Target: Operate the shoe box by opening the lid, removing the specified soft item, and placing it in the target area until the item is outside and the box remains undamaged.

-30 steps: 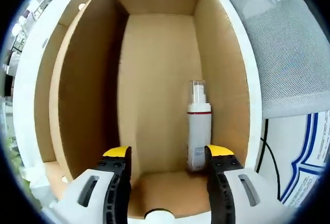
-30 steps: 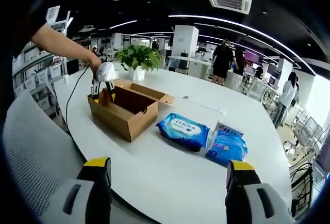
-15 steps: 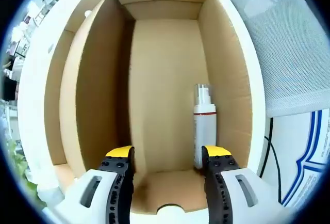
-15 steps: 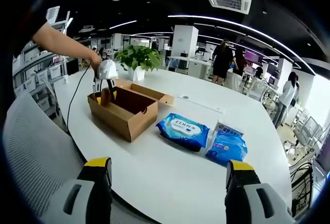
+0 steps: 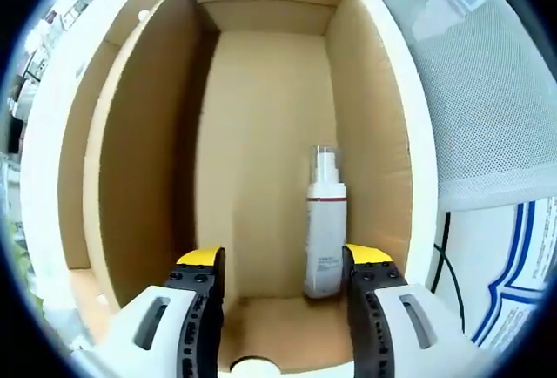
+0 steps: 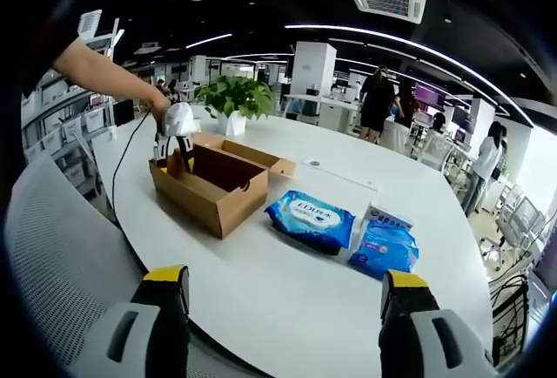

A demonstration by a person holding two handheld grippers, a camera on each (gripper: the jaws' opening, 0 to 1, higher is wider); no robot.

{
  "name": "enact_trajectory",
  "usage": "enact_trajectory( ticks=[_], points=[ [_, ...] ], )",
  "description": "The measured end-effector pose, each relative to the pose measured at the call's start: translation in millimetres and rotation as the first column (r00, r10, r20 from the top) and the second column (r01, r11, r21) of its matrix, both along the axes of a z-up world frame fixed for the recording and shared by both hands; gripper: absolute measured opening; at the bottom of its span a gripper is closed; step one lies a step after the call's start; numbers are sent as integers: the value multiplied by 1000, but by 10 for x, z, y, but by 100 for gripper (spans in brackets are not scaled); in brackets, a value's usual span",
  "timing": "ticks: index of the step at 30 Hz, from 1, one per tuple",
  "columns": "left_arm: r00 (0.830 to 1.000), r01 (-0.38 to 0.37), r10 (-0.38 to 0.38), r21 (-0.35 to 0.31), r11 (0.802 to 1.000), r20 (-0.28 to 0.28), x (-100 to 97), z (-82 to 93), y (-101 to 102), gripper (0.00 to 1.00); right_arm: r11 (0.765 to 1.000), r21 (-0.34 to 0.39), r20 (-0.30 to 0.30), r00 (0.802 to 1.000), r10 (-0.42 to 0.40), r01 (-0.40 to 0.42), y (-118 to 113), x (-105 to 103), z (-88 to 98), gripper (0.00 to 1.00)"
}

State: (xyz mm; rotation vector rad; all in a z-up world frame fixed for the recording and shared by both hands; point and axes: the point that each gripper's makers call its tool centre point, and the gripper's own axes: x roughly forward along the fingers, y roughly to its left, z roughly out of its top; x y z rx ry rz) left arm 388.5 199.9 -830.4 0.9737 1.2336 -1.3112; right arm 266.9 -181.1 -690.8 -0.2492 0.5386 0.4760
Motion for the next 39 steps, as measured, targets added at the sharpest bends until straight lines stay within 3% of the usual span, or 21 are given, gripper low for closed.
enact_trajectory(
  ticks=[7, 17, 23, 27, 29, 39],
  points=[
    [1000, 13, -14, 28, 1000, 25, -3, -120, 25, 50, 1000, -1, 0, 1000, -5, 5, -12, 3, 0, 91],
    [999, 5, -7, 36, 999, 44, 56, -140, 30, 43, 1000, -8, -6, 1000, -7, 7, -23, -1, -15, 91],
    [999, 13, -15, 42, 999, 32, 19, -192, 39, 39, 1000, -6, 0, 1000, -14, 14, -32, 2, -2, 90],
    [998, 35, -37, 44, 998, 59, 58, -195, 51, 34, 1000, -8, 0, 1000, -13, 13, -30, 3, -5, 90],
    [991, 93, -98, 52, 994, 95, 103, -204, 66, 29, 1000, -9, -1, 1000, -12, 12, -26, 0, -7, 90],
    [986, 126, -131, 55, 991, 107, 109, -212, 80, 27, 1000, -9, 3, 1000, -17, 17, -39, 8, -3, 89]
  ],
)
